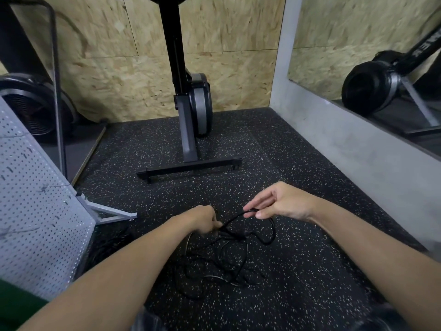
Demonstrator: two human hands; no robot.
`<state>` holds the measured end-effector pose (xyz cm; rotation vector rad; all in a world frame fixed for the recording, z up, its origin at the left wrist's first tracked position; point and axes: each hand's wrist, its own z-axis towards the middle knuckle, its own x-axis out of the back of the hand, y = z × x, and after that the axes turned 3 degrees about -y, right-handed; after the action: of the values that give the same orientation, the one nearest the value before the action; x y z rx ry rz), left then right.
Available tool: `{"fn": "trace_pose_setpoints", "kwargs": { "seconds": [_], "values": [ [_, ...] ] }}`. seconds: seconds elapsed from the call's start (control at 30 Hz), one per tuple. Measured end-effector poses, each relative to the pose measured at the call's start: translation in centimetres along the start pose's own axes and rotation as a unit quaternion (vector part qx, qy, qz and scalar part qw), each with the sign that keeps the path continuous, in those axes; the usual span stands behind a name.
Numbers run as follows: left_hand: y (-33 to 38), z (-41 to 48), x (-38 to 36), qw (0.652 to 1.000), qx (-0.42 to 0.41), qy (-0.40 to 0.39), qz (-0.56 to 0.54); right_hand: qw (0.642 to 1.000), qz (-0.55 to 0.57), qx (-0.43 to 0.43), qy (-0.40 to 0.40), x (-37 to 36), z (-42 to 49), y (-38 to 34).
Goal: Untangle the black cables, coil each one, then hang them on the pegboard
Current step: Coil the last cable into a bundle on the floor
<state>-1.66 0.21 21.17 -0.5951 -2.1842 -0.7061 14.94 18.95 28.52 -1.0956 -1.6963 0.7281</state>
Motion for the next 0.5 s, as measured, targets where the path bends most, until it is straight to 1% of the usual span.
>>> {"fn": "trace_pose_setpoints", "kwargs": {
  "seconds": [0.07, 0.1, 0.17, 0.23, 0.3, 0.33, 0.43, 0.47, 0.5],
  "values": [
    [0.3, -0.3, 0.4, 0.998, 0.009, 0.043, -0.051, 1.0, -0.019, -0.009, -0.01, -0.6, 0.2, 0.1],
    [0.3, -0.4, 0.6, 0.993, 0.011, 0.064, -0.102, 0.999, -0.03, -0.016, -0.012, -0.8, 0.3, 0.2],
    [0.1, -0.7, 1.0, 0.971, 0.017, 0.086, -0.223, 0.998, -0.057, -0.029, -0.014, -1.3, 0.7, 0.6],
    [-0.1, -1.2, 1.2, 0.944, 0.015, 0.082, -0.319, 0.995, -0.097, -0.037, 0.003, -1.9, 1.1, 1.0],
    [0.1, -1.6, 1.5, 0.908, 0.003, 0.062, -0.414, 0.988, -0.144, -0.035, 0.038, -2.5, 1.6, 1.6],
    [0.4, -1.8, 1.7, 0.884, -0.004, 0.047, -0.465, 0.985, -0.159, -0.031, 0.055, -2.9, 1.9, 1.9],
    [1.4, -2.5, 2.4, 0.793, -0.033, 0.01, -0.608, 0.979, -0.171, -0.014, 0.111, -3.8, 2.6, 2.4],
    [1.6, -2.8, 2.6, 0.775, -0.044, 0.003, -0.63, 0.979, -0.159, -0.01, 0.124, -3.9, 2.9, 2.4],
    [1.8, -3.0, 2.7, 0.772, -0.057, 0.001, -0.633, 0.983, -0.129, -0.011, 0.128, -4.0, 3.1, 2.3]
  ]
}}
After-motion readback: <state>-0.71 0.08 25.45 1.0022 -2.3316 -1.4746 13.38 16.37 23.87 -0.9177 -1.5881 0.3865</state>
